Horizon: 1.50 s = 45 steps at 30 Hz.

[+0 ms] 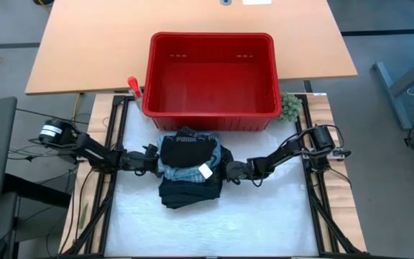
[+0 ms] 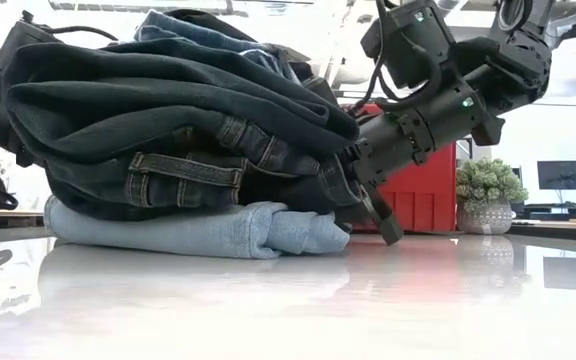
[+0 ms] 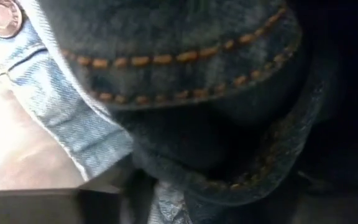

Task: Fold Laundry from Bin
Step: Put the folded clothes into the red laundry bin

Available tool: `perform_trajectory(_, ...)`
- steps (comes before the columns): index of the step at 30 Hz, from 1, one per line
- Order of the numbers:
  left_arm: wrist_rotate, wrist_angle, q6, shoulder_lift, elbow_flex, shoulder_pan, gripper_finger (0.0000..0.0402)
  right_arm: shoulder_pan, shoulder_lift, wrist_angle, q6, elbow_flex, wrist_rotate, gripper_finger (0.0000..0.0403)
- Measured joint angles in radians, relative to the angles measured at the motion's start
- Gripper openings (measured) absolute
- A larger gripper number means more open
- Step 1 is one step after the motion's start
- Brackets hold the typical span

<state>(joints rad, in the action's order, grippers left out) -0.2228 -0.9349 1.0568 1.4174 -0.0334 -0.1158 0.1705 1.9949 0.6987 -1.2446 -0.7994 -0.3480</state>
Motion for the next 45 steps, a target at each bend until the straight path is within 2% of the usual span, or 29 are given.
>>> perform_trajectory(4,-0.022,-0.001,-0.025,-0.015,-0.005,0.002,0.0111,0.002,0.000,-0.014,0.010,-0.002,-0.025,0.0148)
perform_trajectory(5,-0.022,0.001,-0.026,-0.016,-0.009,0.003,0.0093,0.002,0.000,-0.013,0.021,-0.002,-0.031,0.0123)
perform_trajectory(6,-0.022,0.002,-0.026,-0.016,-0.012,0.003,0.0088,0.002,0.000,-0.010,0.033,-0.001,-0.037,0.0115)
perform_trajectory(11,-0.009,-0.037,-0.037,-0.015,-0.016,-0.006,0.0088,0.014,-0.010,0.035,0.128,0.000,-0.054,0.0116)
perform_trajectory(15,-0.006,-0.091,-0.074,-0.012,-0.024,-0.020,0.0088,0.018,-0.057,0.005,0.205,-0.001,-0.066,0.0116)
perform_trajectory(22,0.043,-0.064,-0.157,-0.011,-0.117,-0.020,0.0088,0.011,-0.159,-0.057,0.315,-0.002,-0.065,0.0116)
perform_trajectory(33,0.098,-0.034,-0.187,-0.014,-0.180,0.019,0.0087,0.011,-0.289,-0.237,0.297,-0.007,-0.059,0.0116)
perform_trajectory(38,0.145,-0.017,-0.178,-0.024,-0.229,0.039,0.0087,0.007,-0.352,-0.263,0.322,-0.007,-0.057,0.0116)
perform_trajectory(41,0.161,0.025,-0.192,-0.051,-0.278,0.050,0.0087,-0.004,-0.391,-0.263,0.348,-0.007,-0.054,0.0116)
perform_trajectory(45,0.168,0.196,-0.253,-0.129,-0.347,0.069,0.0087,-0.014,-0.445,-0.279,0.390,-0.007,-0.051,0.0116)
